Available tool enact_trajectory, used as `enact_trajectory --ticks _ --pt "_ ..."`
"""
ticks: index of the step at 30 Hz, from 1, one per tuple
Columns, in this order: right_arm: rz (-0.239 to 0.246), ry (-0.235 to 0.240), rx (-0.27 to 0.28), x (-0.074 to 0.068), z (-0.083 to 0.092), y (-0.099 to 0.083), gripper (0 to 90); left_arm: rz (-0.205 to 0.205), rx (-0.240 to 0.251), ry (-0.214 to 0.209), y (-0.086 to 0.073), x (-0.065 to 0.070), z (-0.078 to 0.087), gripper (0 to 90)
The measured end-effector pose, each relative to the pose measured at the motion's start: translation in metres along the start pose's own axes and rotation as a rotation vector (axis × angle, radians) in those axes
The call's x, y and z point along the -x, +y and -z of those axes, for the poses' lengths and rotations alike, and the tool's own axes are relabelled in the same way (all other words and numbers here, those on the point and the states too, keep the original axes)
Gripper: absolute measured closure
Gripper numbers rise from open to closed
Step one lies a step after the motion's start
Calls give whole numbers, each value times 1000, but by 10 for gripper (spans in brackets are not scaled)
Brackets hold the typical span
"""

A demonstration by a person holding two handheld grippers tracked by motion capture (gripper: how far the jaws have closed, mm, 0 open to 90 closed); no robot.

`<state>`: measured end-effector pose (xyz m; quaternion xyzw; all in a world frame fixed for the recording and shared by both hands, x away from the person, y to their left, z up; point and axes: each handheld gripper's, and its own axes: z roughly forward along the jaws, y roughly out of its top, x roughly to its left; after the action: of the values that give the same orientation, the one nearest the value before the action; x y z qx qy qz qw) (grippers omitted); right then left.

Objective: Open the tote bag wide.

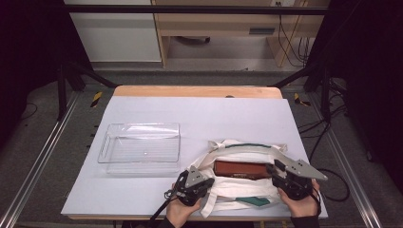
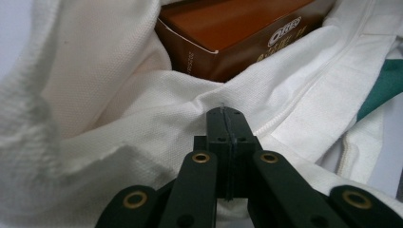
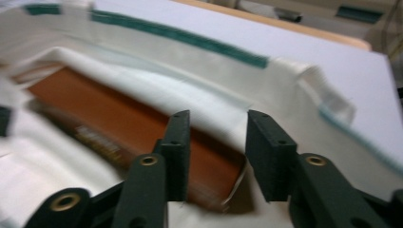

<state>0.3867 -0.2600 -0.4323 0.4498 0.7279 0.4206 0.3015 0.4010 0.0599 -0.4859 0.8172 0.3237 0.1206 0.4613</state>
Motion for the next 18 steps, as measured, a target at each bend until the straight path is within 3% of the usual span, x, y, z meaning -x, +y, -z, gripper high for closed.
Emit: enact_trajectory --ticks 4,6,8,10,15,18 --pt "21 -26 -54 11 -20 2 525 -4 0 7 0 1 0 900" --pt "14 -20 -95 13 -28 1 594 -10 -4 10 0 2 0 900" --pt "10 -31 -107 16 -28 2 734 -22 -5 21 0 3 0 900" --pt "-11 -42 -103 20 -28 5 815 -32 -12 29 0 5 -1 900" --pt "-73 -73 -139 30 -47 9 837 -36 -18 29 0 5 -1 900" --pt "-117 -55 -179 40 -61 6 830 -39 -20 31 0 5 -1 900"
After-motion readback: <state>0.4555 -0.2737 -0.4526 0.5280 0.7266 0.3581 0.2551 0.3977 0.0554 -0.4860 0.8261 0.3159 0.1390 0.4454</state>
